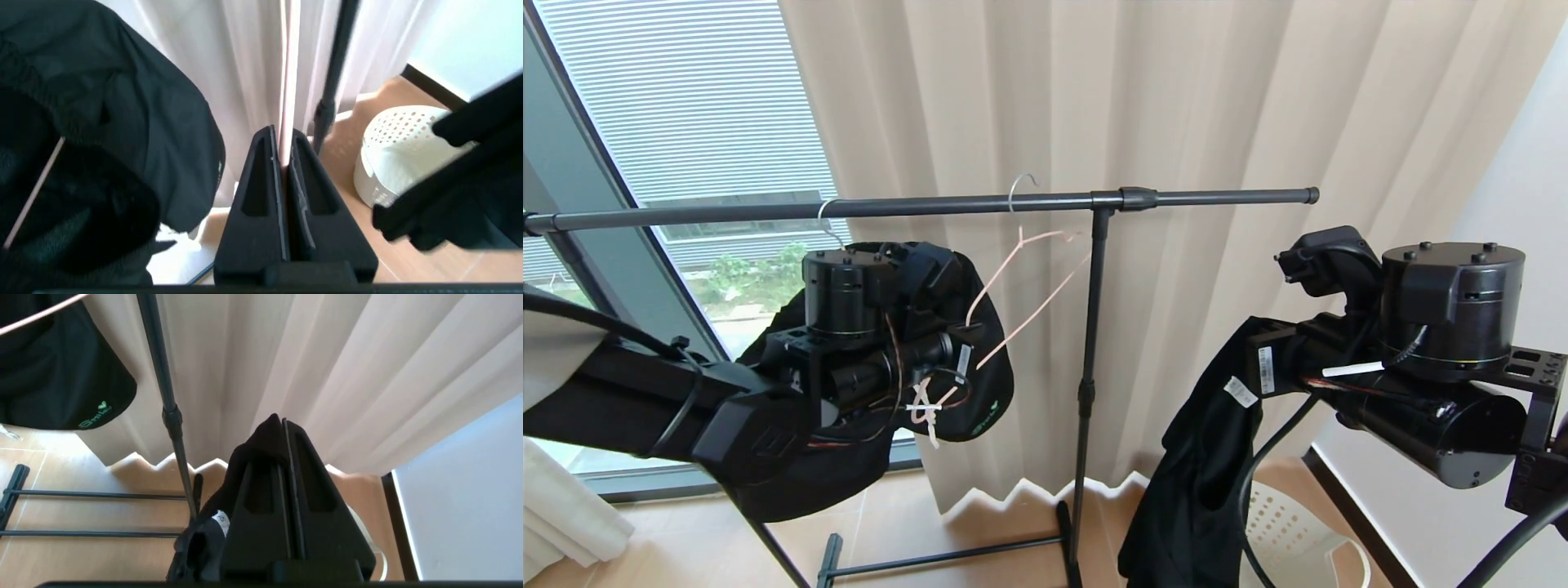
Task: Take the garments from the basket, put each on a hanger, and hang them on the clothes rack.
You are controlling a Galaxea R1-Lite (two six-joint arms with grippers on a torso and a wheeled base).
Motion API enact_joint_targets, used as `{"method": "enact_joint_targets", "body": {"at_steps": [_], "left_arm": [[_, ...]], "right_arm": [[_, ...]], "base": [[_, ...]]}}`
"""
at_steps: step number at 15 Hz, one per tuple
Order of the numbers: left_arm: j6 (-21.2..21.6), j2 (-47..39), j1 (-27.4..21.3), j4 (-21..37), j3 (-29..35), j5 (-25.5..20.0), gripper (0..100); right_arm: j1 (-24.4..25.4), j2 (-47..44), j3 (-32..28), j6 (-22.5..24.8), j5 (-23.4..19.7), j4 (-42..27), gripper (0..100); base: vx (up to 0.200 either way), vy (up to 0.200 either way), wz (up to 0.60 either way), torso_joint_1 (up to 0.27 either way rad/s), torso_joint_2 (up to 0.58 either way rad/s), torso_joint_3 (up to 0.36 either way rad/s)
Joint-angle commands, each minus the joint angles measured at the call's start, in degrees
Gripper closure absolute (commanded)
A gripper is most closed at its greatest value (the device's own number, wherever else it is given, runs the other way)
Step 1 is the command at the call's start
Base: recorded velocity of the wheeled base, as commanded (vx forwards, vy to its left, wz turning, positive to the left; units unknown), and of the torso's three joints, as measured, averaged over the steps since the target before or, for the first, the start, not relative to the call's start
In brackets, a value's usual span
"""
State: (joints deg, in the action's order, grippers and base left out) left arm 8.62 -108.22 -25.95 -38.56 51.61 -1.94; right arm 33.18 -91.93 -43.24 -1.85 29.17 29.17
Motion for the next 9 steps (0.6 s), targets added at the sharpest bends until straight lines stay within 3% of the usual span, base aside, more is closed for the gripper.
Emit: {"method": "enact_joint_targets", "body": {"at_steps": [1,6,9], "left_arm": [[0.1,7.6,-0.6,-0.1,-6.2,0.0,100],[-0.1,20.0,-2.0,0.0,-19.3,-0.3,100],[0.1,24.6,-3.4,-2.3,-28.0,-0.4,100]], "right_arm": [[0.0,0.0,0.0,0.0,0.0,0.0,100],[2.1,0.1,1.0,-0.1,0.5,0.4,100],[3.3,-0.5,2.0,-0.6,4.0,0.4,100]], "base": [[0.000,0.000,0.00,0.000,0.00,0.000],[0.000,0.000,0.00,0.000,0.00,0.000],[0.000,0.000,0.00,0.000,0.00,0.000]]}}
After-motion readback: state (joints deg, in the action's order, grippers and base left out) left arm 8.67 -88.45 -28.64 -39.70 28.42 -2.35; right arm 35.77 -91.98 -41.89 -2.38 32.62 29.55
